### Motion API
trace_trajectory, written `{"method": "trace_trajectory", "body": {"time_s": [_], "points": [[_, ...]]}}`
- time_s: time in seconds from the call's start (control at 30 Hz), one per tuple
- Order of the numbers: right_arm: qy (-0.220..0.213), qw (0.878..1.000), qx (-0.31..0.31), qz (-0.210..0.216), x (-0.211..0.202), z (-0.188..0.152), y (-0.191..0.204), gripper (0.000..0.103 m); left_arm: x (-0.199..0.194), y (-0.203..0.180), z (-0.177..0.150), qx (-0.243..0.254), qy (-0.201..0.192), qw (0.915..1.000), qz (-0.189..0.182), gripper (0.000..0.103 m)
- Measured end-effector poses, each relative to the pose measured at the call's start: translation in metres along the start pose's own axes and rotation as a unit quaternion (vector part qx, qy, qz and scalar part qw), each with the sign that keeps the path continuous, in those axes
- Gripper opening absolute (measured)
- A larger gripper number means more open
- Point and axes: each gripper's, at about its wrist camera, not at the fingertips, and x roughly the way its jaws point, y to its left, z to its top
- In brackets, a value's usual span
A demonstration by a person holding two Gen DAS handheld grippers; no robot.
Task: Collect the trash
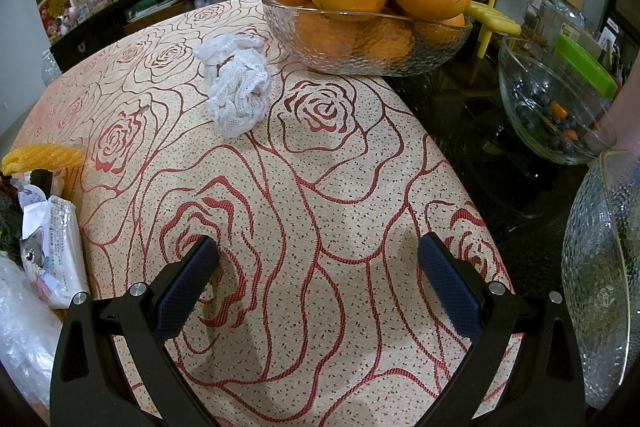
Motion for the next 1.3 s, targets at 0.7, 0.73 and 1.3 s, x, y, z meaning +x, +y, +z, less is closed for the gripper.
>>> {"method": "trace_trajectory", "body": {"time_s": [0.7, 0.73, 1.3], "points": [[-0.227, 0.925, -0.183, 0.243, -0.233, -0.070, 0.257, 0.097, 0.012, 0.016, 0.000, -0.019, 0.024, 0.9995, -0.010, 0.095], [-0.201, 0.918, -0.209, 0.270, -0.232, -0.083, 0.285, 0.097, 0.015, 0.017, -0.001, -0.022, 0.030, 0.9992, -0.012, 0.095], [-0.103, 0.891, -0.266, 0.352, -0.222, -0.121, 0.421, 0.097, 0.046, 0.042, -0.011, -0.034, 0.092, 0.9952, 0.010, 0.095]]}}
